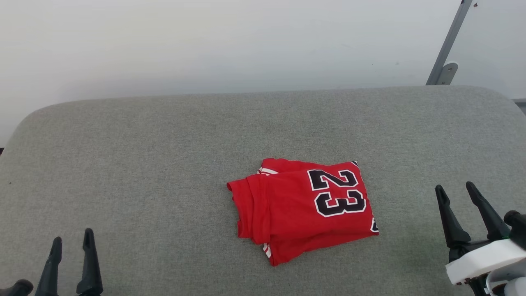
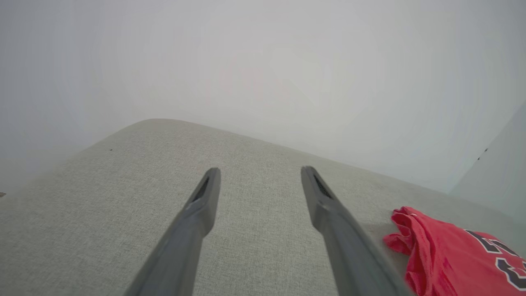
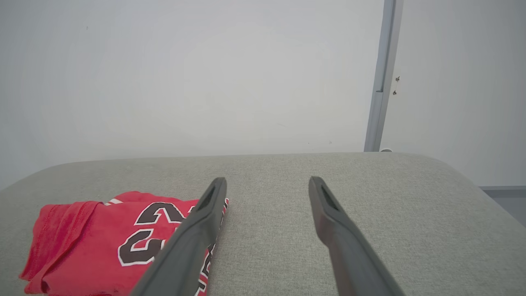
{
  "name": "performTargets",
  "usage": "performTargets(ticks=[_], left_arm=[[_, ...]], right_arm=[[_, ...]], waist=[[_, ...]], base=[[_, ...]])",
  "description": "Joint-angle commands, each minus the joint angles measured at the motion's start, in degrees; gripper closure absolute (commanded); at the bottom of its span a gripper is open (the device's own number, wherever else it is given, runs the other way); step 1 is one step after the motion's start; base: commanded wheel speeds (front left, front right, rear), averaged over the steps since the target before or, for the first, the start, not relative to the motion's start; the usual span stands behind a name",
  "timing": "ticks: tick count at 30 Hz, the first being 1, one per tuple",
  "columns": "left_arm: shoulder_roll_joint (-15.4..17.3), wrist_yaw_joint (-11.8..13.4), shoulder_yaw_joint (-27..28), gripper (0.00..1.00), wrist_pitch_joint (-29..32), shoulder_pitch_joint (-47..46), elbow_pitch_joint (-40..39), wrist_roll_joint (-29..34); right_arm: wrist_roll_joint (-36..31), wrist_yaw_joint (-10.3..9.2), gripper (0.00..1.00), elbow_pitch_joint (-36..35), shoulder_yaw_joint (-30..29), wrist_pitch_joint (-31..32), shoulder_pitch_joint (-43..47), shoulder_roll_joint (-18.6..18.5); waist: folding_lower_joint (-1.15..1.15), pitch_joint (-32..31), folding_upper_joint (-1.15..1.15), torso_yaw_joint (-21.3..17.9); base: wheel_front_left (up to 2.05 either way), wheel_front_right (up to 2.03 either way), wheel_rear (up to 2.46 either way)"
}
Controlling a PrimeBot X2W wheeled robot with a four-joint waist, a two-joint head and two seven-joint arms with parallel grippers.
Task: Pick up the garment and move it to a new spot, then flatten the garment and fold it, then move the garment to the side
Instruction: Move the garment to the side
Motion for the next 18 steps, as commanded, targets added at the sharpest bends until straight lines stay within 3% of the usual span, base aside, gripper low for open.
performTargets(ticks=[1,18], left_arm=[[0.31,-0.2,-0.26,0.0,-0.27,0.41,-0.43,0.57],[0.77,-0.19,-2.84,0.0,-0.27,0.36,-0.46,1.78]], right_arm=[[-0.31,-0.01,0.0,0.05,-0.28,-0.22,0.68,0.33],[-1.86,-0.01,0.0,-0.7,-2.68,-0.23,2.17,1.93]], waist=[[0.0,-0.01,0.0,-0.02],[0.0,0.22,0.0,0.59]], base=[[0.0,0.0,0.0],[0.0,0.0,0.0]])
